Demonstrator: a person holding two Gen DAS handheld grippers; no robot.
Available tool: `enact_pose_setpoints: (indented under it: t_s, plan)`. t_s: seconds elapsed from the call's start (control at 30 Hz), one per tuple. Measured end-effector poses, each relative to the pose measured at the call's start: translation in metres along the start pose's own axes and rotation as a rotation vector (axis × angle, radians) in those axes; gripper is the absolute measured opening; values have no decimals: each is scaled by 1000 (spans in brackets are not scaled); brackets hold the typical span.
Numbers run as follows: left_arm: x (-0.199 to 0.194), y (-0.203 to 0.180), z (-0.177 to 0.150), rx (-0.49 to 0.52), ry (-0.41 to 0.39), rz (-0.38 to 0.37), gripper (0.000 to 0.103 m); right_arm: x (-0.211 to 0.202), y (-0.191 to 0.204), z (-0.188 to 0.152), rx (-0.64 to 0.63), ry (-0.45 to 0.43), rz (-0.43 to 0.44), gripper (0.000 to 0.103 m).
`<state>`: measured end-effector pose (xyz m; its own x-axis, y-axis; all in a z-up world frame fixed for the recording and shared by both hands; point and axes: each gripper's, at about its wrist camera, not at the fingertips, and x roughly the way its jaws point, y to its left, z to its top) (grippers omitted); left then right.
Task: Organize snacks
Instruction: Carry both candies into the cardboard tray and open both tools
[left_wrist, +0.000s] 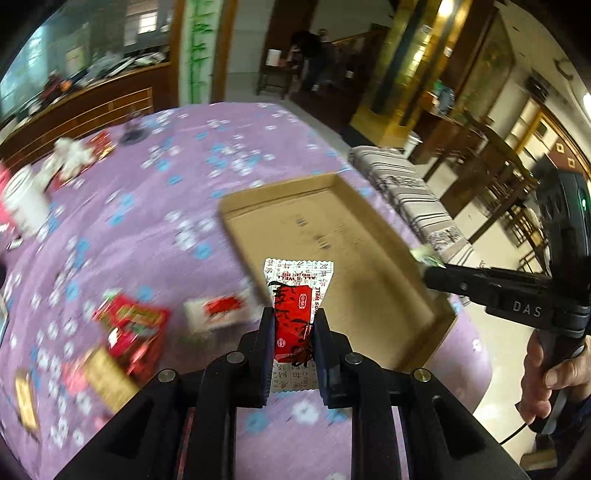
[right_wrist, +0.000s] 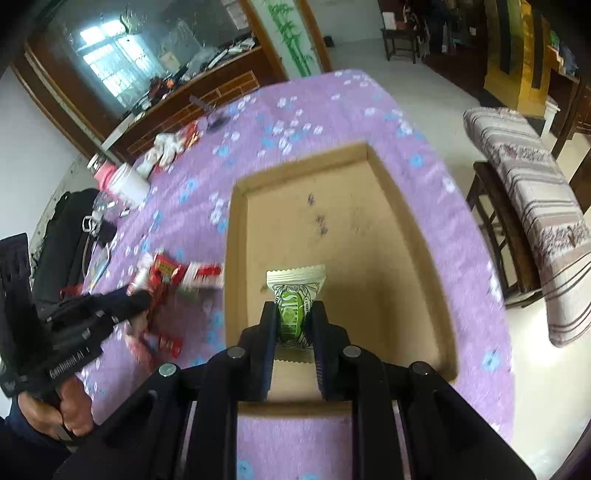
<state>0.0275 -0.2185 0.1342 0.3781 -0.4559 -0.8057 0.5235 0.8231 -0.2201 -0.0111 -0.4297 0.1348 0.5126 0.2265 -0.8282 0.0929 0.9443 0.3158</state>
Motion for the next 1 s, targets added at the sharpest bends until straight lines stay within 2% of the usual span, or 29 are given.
enact_pose_setpoints:
  t_s: [0.2,0.37,0.67,1.0]
  plan:
    - [37,-29,33,45,12,-2,19,3,-23,27,55,-16,17,18]
    - [76,-36,52,45,41,29,19,27,-42,51,77,11,30,18]
    - [136,-16,68,-37,88,52,18,87,-56,82,52,68,15,17]
    - [173,0,77,-94,109,63,18,136,-59,102,18,118,-23,17]
